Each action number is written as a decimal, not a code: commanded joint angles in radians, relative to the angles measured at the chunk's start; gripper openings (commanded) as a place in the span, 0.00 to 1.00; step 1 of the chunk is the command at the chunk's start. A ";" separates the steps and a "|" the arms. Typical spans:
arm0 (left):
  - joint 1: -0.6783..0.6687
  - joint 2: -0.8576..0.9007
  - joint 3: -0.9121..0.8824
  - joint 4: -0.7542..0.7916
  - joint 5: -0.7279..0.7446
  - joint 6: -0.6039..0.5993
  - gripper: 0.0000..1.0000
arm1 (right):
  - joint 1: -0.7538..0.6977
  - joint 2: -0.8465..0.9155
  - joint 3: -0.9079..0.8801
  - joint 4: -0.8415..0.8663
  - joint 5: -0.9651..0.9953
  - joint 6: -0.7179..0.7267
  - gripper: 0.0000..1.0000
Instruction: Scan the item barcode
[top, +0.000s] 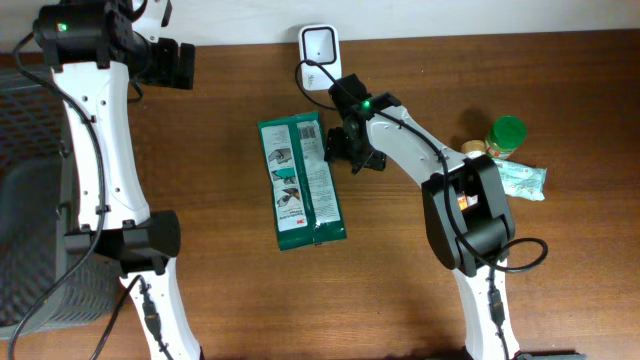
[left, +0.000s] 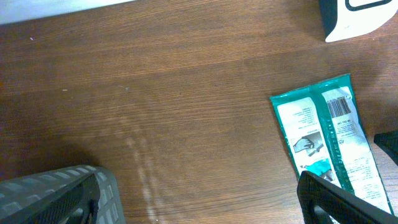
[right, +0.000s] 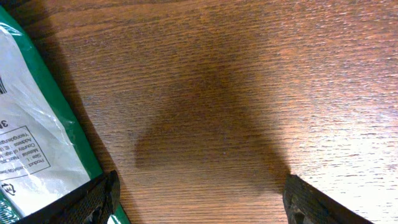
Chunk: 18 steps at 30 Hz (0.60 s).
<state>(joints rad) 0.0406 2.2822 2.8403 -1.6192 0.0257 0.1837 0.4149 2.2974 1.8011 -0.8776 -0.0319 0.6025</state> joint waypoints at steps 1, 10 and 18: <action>0.006 -0.005 0.003 0.001 0.008 0.009 0.99 | 0.003 0.035 -0.024 0.002 -0.047 0.004 0.82; 0.006 -0.005 0.003 0.001 0.008 0.009 0.99 | 0.003 0.035 -0.024 0.005 -0.055 0.005 0.82; 0.006 -0.005 0.003 0.001 0.008 0.009 0.99 | 0.003 0.035 -0.024 0.011 -0.063 0.005 0.82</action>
<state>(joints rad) 0.0406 2.2822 2.8403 -1.6192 0.0257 0.1837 0.4149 2.2971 1.8011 -0.8753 -0.0357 0.6014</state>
